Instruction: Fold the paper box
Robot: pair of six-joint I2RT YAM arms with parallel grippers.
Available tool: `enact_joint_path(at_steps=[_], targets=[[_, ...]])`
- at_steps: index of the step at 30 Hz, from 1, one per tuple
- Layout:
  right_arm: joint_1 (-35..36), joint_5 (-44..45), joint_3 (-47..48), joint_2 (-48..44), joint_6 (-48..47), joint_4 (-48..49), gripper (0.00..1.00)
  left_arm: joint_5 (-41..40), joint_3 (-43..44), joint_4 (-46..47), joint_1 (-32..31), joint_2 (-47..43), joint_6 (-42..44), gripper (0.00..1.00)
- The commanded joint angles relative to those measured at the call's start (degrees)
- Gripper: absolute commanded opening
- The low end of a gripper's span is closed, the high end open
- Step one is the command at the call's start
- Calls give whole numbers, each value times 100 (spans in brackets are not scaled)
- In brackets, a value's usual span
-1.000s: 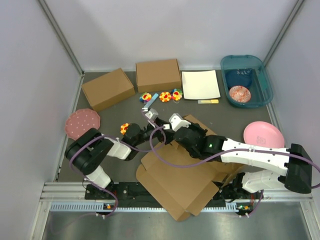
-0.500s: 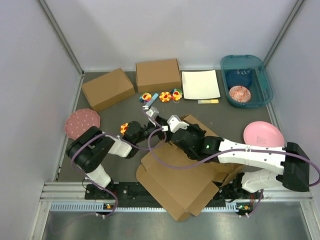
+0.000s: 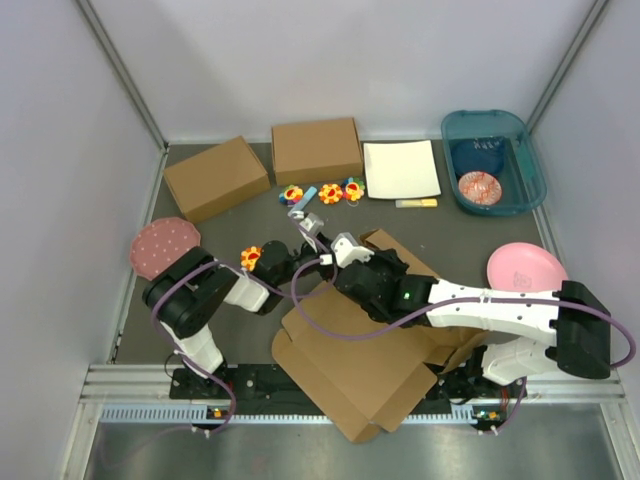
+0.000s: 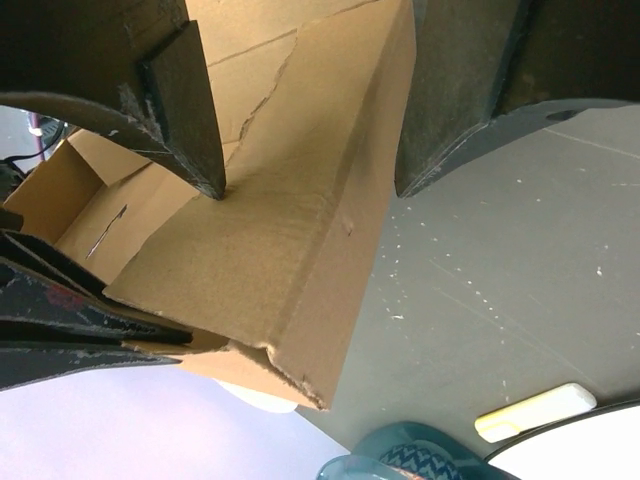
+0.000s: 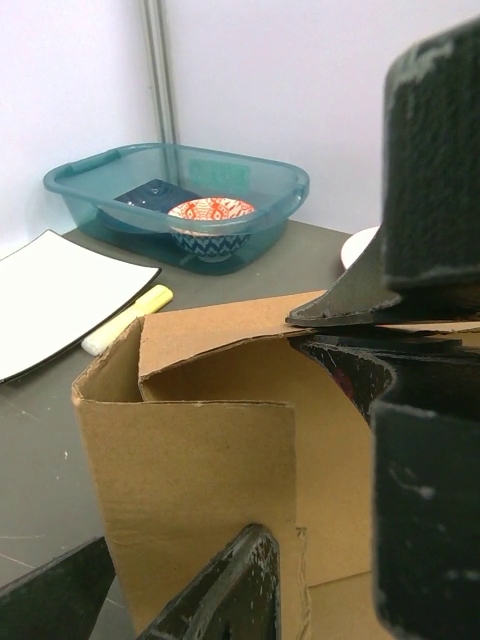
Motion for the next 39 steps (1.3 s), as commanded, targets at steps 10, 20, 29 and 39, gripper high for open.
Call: enact_joint_path(at_steps=[10,20,29,39], targets=[[163,-1529,220,-38,764,27,0,-325,565,2067,-463,240,407,21],[163,-1678,229,-38,799,-17,0,-475,670,2032,-542,240,539,34],[163,-1845,290,-3,676,-26,0,-106,916,1742,-700,284,722,38],[207,-1969,352,50,764,-26,0,-808,794,1434,-1104,346,1610,0]])
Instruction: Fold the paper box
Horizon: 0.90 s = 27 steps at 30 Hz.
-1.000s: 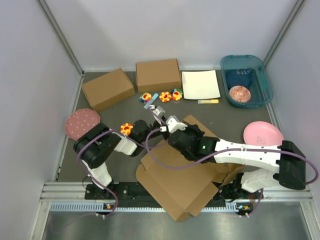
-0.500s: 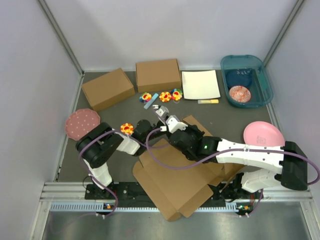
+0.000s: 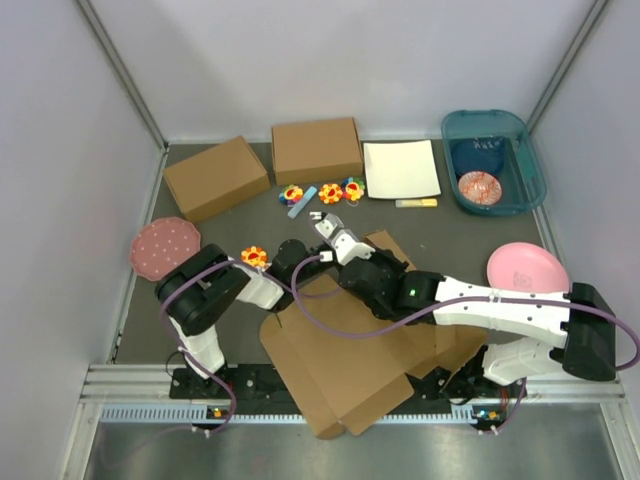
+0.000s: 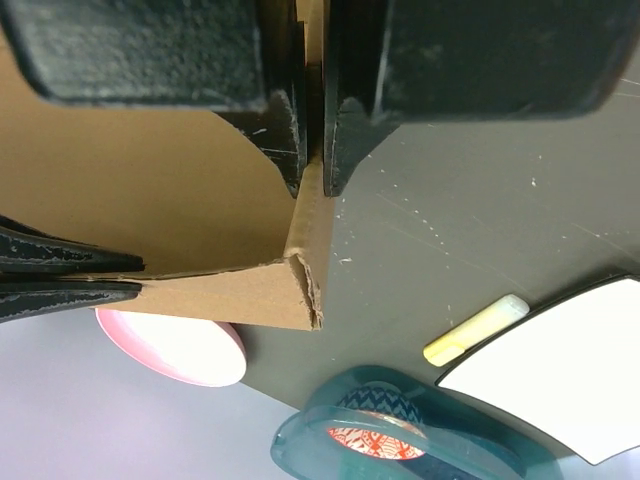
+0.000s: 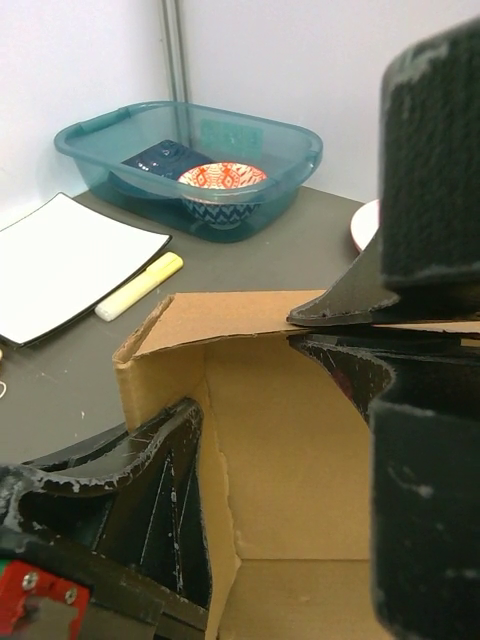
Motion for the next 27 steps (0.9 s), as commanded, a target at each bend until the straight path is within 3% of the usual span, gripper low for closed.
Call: enact_joint_path(at_steps=[1,2,6,9,17,20,27], targets=[[207,-1381,94,210,504,291,0,55,70,1524,-586,-13,400,0],[216,-1363,103,201,513,283,0,-207,35,1419,-639,-83,662,0],[207,-1292,138,104,600,282,35,-1113,-202,1374,-885,-267,1147,0],[207,-1222,217,-71,688,274,49,-1858,-387,1391,-1008,-399,1525,0],[207,-915,893,-520,653,81,67,-3206,-642,1242,-1158,-751,2202,0],[216,-827,1245,-678,618,-95,81,-3646,-669,1216,-1167,-874,2430,0],[207,-388,1544,-1187,837,-245,84,-4384,-765,1101,-1167,-1129,2826,0]])
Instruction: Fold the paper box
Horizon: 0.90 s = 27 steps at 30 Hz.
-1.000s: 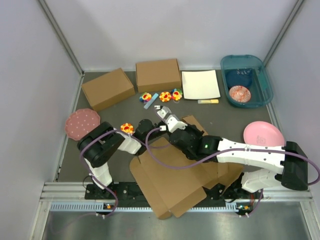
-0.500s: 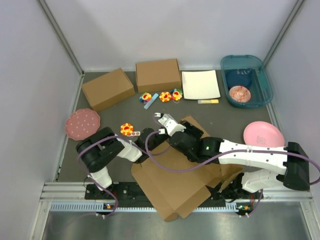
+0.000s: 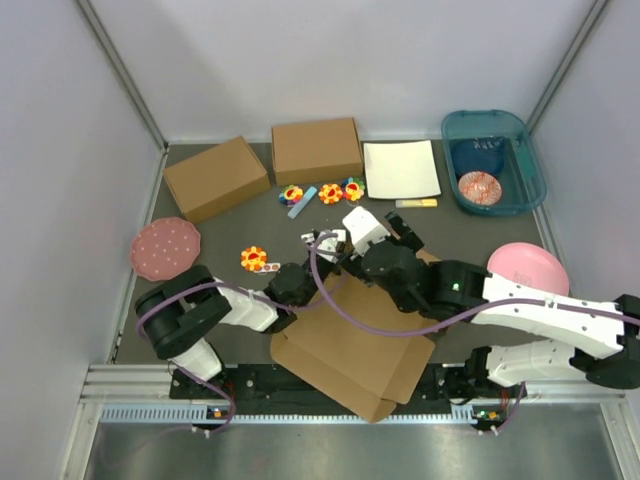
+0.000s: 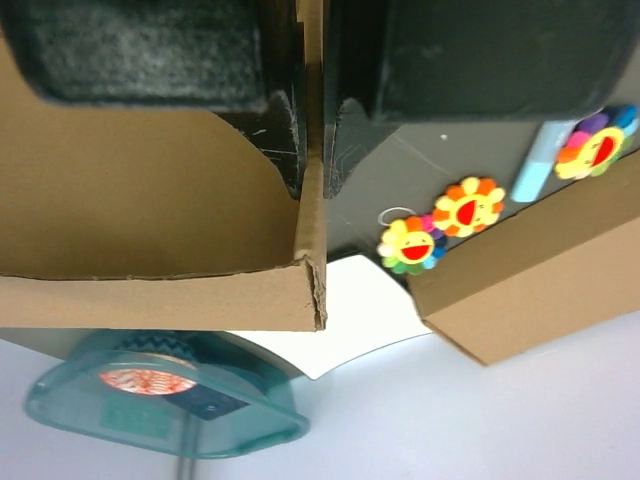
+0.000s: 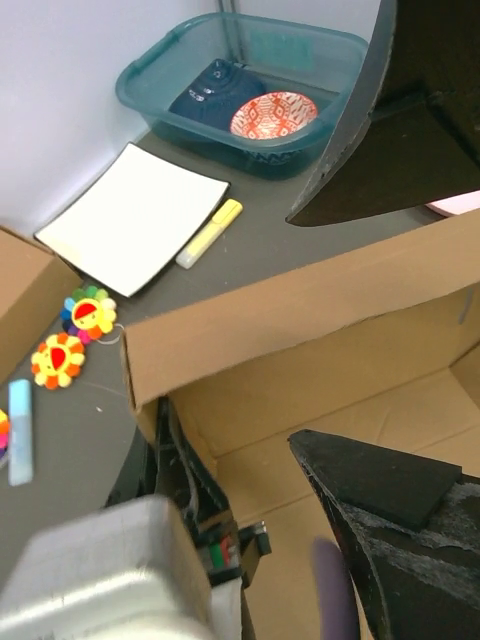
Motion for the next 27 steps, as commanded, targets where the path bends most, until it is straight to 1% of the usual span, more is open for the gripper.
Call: enact_joint_path(at_steps=[1,2,5,6,8,9,12,14,15,18,19,20,21,22,23,25,26,27], targets=[[-13,543,375,-538,379,330,84,-671,-155,918,-83,-279,621,0],[-13,649,340,-704,614,339,84,-881,-190,909,-83,-323,639,0],[-22,1089,112,-1021,870,470,84,-1259,-357,839,-83,-490,657,0],[-31,1281,-63,-1223,932,592,84,-1609,-480,900,-83,-525,613,0],[-57,1397,-257,-1408,1081,690,84,-1980,-603,1136,-83,-525,569,0],[-101,1528,-406,-1514,1160,699,84,-2355,-708,1416,-92,-508,586,0],[-171,1739,-661,-1663,1451,708,84,-2911,-867,1901,-83,-324,464,0],[-198,1731,-793,-1752,1626,699,84,-3281,-894,1929,-100,-367,297,0],[-198,1740,-907,-1787,1705,656,84,-3360,-903,1789,-118,-428,218,0],[-277,1723,-1109,-1945,2101,462,84,-3571,-807,439,-171,-928,-247,0],[-312,1705,-1163,-2006,2215,418,83,-3677,-736,-122,-171,-1304,-797,0],[-408,1670,-1224,-2059,2433,313,83,-3860,-640,-1633,-171,-1508,-1089,0],[-461,1592,-1364,-2103,2531,286,83,-3949,-422,-2266,-162,-1806,-1736,0],[-523,1521,-1452,-2173,2611,286,83,-4011,-358,-2812,-162,-1904,-1943,0],[-680,1433,-1532,-2269,2759,269,82,-4116,-358,-3052,-162,-1966,-2049,0],[-856,1170,-1778,-2358,2918,277,82,-4082,-647,-2740,-162,-2098,-2103,0],[-1031,1056,-1848,-2419,3058,277,81,-4073,-848,-2373,-162,-2116,-2077,0],[-1103,855,-1953,-2437,3121,277,80,-4064,-893,-2300,-162,-2107,-2033,0]])
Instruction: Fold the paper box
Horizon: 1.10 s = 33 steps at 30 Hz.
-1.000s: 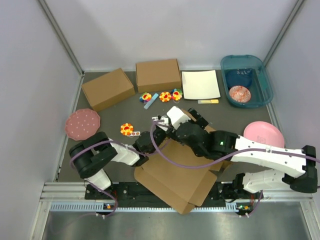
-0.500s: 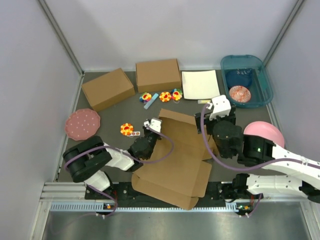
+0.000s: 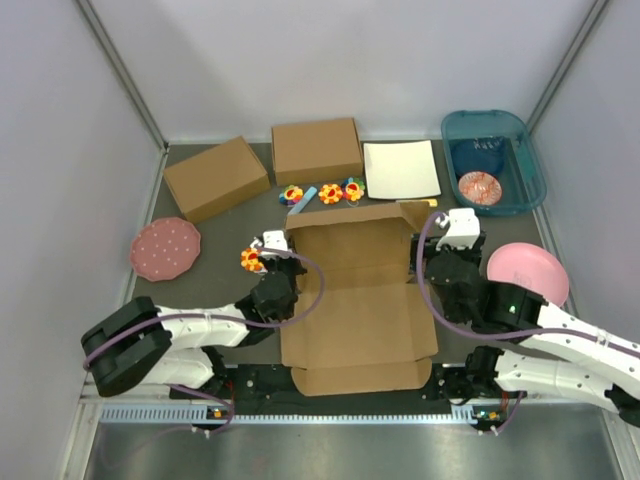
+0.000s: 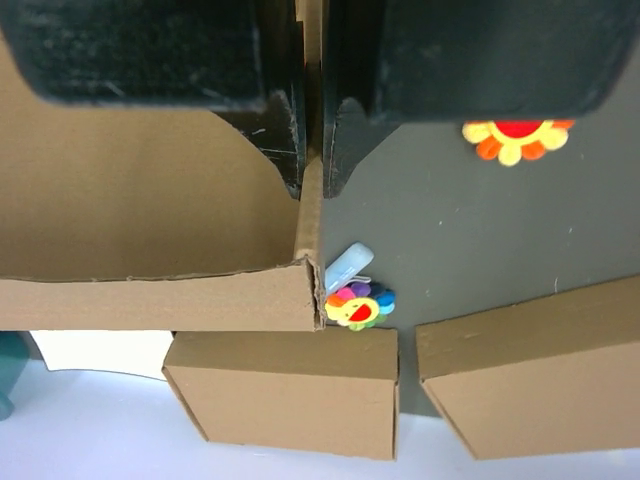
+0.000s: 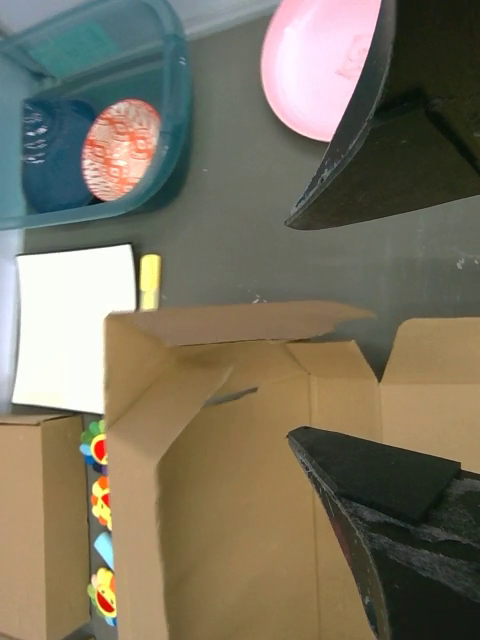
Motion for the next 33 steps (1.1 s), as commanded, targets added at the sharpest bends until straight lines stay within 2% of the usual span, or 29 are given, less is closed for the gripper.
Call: enact_joint_path(at_steps=[1,5,9,13,15,17,19,20,23,29,33], targets=[[-401,-544,-289,-221,695,-29,79,-257,-277,-144,-11,-129,-553,0],[-455,-597,-394,-362,862,67,76,50,-277,180,-11,81,-27,0],[-516,-720,-474,-511,880,138,73,420,-208,1374,-11,870,1340,0],[-630,-869,-552,-590,784,129,67,525,-76,2236,-11,1355,1819,0],[-709,-1010,-597,-599,687,138,65,639,-23,2317,-20,1426,1969,0],[-762,-1089,-597,-520,433,121,64,806,12,2020,-11,1235,1944,0],[-780,-1081,-588,-424,248,129,64,999,126,1310,-11,1041,1716,0],[-789,-1089,-579,-397,238,86,64,1009,292,419,-11,866,1419,0],[-963,-1116,-631,-371,519,-89,65,834,461,-781,-3,593,690,0],[-1596,-1598,-1185,-730,1380,-126,63,772,285,-1330,-2,354,300,0],[-1641,-1801,-1510,-793,1723,-126,60,789,276,-1488,-2,328,221,0]])
